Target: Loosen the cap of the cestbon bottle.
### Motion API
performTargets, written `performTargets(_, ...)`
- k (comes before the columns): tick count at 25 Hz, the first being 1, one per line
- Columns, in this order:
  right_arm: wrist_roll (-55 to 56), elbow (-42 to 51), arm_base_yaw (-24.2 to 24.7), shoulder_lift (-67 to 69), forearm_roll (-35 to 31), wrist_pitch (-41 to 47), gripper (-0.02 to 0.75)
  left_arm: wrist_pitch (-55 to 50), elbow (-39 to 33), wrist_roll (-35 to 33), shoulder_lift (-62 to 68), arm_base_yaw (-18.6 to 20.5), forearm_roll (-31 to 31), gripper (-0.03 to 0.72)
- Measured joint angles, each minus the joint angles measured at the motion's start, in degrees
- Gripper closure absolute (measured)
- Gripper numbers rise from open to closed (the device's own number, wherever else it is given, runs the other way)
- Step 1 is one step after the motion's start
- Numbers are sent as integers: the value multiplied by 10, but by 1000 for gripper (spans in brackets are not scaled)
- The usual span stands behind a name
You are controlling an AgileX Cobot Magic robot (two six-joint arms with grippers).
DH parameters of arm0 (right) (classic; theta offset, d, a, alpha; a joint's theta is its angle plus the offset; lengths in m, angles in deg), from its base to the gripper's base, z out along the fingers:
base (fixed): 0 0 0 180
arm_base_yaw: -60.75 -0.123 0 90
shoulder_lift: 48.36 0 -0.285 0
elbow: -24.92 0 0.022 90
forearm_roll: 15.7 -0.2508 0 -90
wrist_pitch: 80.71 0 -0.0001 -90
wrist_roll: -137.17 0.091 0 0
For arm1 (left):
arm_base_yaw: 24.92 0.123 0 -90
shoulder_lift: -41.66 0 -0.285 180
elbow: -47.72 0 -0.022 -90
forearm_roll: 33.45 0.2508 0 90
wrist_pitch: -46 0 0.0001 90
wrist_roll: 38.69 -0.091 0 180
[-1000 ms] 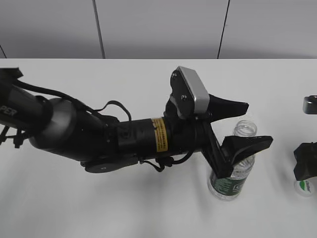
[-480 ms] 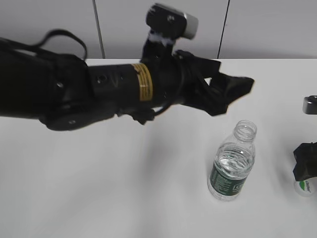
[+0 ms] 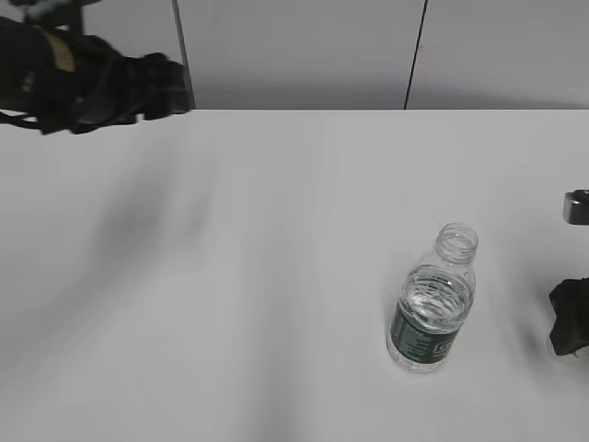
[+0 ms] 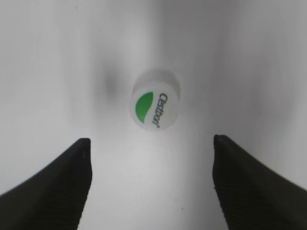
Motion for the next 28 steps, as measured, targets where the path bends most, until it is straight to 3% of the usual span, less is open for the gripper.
performTargets(3, -4, 0, 0, -4, -1, 32, 144, -104, 0, -3, -19, 81, -54, 202)
performTargets(7, -7, 0, 0, -34, -1, 72, 144, -242, 0, -66, -62, 143, -119, 260)
performTargets(14, -14, 0, 0, -116, -21, 153, 172, -412, -14, -101, -180, 146, -132, 280)
performTargets(24, -36, 1, 0, -280, -75, 209, 195, -512, -179, -103, -417, 146, -26, 311)
performTargets(28, -37, 1, 0, -342, -93, 230, 195, -529, -231, -104, -520, 146, -11, 342)
